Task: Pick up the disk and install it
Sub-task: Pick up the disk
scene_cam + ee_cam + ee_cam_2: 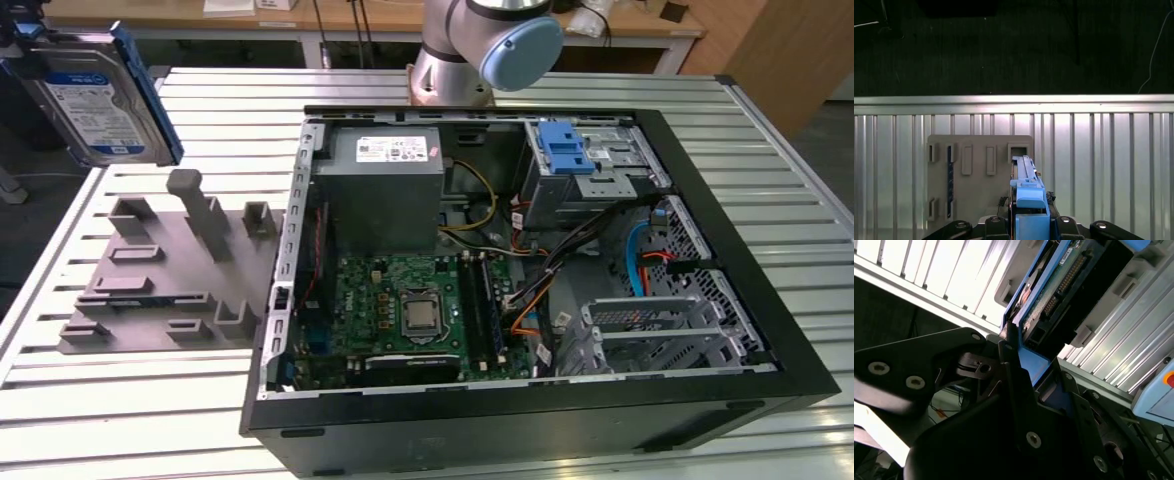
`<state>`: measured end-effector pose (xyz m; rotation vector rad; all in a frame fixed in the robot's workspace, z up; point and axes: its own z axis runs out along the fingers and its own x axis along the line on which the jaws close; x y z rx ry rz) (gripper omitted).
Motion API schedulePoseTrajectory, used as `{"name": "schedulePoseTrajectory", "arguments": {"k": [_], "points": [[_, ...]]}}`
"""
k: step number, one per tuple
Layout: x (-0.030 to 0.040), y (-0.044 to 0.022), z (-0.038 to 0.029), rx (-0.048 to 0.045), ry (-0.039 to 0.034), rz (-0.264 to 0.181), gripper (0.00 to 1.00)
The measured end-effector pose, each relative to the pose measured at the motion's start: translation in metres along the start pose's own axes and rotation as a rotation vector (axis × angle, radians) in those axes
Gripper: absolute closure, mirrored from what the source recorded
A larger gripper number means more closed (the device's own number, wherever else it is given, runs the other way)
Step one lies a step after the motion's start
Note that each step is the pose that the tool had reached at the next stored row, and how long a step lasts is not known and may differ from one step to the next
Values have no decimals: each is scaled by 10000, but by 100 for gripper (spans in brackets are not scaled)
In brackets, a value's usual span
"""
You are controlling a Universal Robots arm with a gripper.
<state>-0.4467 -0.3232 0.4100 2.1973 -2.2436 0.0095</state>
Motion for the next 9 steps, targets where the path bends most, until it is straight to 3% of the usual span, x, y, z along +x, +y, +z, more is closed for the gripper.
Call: {"name": "schedulePoseTrajectory", "arguments": {"k": [9], "points": [[1, 0, -110, -1, 0, -1, 64]]}}
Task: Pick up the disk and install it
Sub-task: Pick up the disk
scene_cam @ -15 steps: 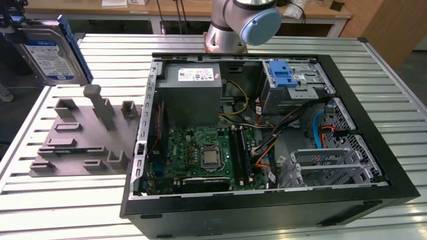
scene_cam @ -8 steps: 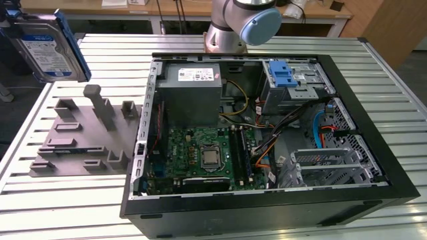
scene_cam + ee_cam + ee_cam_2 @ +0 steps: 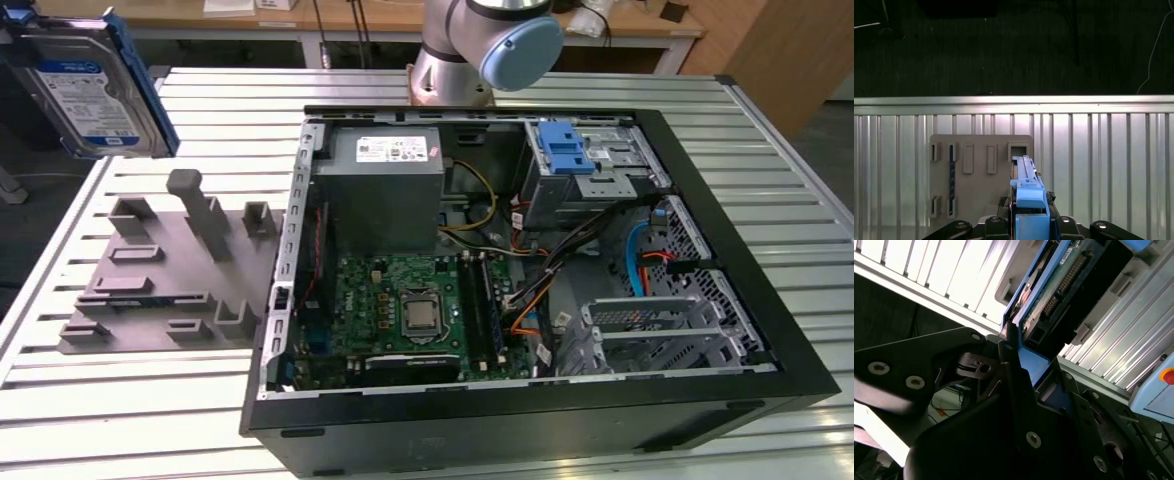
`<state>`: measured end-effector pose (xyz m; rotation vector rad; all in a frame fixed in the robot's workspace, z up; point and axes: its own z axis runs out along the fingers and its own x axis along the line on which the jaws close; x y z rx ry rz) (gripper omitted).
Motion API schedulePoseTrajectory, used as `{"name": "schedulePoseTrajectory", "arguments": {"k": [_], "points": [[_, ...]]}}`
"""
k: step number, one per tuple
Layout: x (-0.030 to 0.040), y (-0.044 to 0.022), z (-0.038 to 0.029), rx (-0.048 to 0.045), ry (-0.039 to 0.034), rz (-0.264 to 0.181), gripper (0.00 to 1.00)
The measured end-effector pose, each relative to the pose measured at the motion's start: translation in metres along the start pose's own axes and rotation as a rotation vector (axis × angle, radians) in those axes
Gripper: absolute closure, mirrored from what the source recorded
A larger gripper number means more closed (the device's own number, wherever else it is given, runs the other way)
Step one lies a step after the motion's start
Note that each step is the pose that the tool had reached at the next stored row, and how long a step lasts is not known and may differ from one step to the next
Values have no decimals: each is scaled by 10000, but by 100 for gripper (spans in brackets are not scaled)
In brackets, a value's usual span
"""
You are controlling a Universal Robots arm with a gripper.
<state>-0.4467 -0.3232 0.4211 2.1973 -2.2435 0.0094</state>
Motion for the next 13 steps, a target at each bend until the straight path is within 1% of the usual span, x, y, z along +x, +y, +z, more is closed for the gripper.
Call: {"name": "schedulePoseTrajectory", "arguments": {"k": [13], "points": [[-2, 0, -117, 1, 0, 0, 64]]}}
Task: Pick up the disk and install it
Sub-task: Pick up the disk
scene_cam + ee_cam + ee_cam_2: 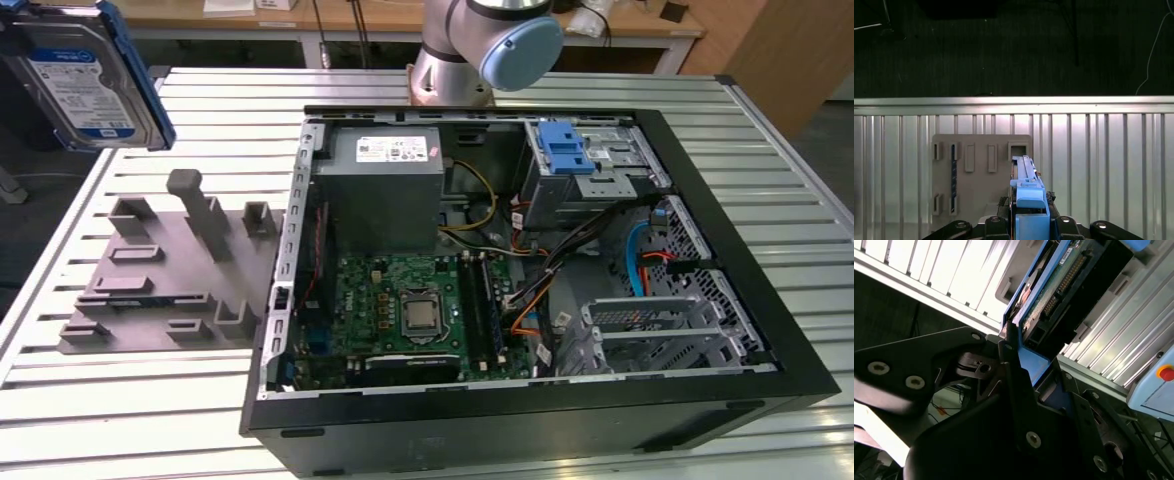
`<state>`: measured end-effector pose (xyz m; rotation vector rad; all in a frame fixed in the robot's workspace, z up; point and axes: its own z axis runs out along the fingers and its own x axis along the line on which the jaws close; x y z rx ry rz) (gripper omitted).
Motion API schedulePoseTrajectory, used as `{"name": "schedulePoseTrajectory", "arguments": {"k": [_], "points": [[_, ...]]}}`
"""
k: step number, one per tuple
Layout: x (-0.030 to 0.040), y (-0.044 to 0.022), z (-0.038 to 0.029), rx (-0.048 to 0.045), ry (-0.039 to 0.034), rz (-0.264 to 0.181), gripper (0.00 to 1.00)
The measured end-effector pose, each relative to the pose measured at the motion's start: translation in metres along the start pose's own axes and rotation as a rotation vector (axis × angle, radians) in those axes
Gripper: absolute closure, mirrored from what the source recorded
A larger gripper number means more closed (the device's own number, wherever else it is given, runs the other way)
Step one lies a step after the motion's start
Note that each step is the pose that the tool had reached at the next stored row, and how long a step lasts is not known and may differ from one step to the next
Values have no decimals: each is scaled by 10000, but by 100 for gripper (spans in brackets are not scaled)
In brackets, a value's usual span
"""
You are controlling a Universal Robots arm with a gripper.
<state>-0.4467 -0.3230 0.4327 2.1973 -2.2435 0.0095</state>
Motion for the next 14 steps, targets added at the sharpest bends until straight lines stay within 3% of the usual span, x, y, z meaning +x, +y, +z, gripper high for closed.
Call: {"name": "schedulePoseTrajectory", "arguments": {"k": [14], "points": [[-2, 0, -89, 1, 0, 0, 64]]}}
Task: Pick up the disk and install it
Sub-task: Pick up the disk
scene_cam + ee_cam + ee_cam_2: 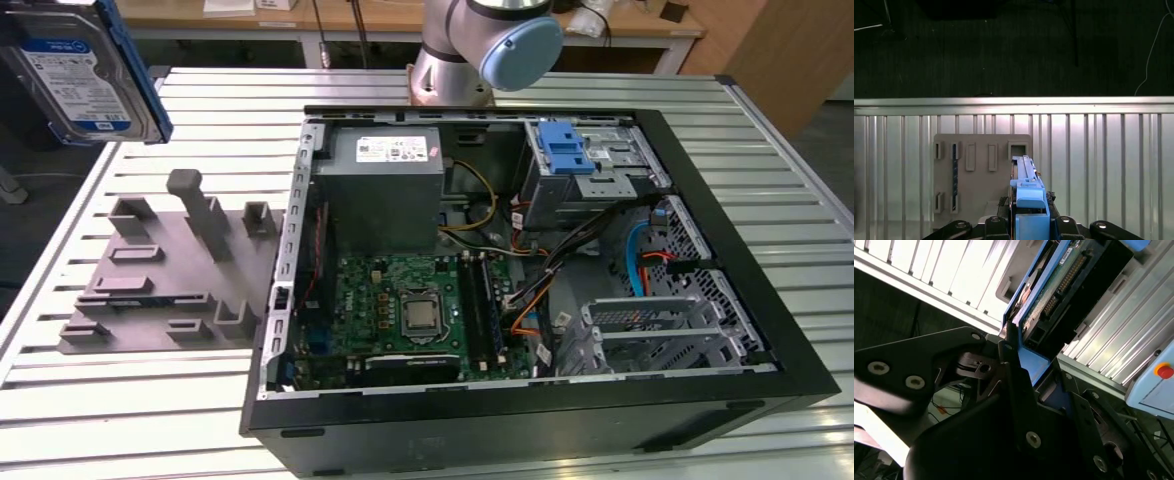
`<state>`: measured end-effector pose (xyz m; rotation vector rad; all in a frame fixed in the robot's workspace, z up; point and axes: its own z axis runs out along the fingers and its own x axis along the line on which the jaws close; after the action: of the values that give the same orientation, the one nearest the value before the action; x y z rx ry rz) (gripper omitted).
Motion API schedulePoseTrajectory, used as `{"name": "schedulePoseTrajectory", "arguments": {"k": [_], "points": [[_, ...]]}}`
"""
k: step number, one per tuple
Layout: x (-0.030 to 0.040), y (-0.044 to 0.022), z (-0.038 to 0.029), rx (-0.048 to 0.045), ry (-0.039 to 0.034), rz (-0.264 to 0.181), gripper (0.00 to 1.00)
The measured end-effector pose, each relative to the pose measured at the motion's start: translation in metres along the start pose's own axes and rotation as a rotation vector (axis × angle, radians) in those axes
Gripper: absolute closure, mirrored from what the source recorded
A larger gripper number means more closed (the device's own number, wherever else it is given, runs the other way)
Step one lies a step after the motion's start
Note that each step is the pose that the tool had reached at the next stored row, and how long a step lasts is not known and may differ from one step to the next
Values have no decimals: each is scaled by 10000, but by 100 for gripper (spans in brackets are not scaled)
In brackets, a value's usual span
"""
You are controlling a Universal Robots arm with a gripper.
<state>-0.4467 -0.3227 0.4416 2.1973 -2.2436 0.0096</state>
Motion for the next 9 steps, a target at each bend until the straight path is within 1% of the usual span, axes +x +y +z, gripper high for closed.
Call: {"name": "schedulePoseTrajectory", "arguments": {"k": [9], "points": [[-1, 0, -83, -1, 0, 0, 64]]}}
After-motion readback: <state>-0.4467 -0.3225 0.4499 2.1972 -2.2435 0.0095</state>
